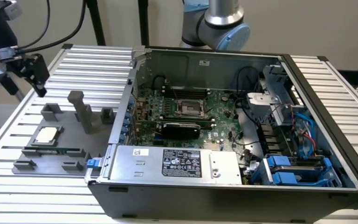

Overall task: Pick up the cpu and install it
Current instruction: 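Pick up the cpu and move it towards the insertion slot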

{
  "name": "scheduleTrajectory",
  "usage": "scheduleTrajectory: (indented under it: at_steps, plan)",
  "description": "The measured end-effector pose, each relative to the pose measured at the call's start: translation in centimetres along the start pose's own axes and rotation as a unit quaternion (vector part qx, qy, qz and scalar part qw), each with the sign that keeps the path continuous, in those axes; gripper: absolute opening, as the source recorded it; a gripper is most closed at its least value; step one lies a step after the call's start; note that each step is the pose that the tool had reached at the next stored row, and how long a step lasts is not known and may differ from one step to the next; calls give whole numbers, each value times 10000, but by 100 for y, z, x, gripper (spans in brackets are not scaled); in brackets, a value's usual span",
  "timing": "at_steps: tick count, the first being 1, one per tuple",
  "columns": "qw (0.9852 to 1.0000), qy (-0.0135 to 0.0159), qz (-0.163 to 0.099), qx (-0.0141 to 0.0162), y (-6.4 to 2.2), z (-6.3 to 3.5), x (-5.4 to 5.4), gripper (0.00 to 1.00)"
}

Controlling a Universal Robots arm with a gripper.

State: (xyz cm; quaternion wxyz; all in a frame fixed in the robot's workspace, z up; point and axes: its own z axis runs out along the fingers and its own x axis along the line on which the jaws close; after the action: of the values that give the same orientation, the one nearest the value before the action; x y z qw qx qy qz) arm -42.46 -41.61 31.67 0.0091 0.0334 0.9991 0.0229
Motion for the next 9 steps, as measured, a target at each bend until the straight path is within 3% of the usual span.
scheduleTrajectory:
  at_steps: [9]
  plan:
    - [10000,1,-5,0,-55,161,-1,71]
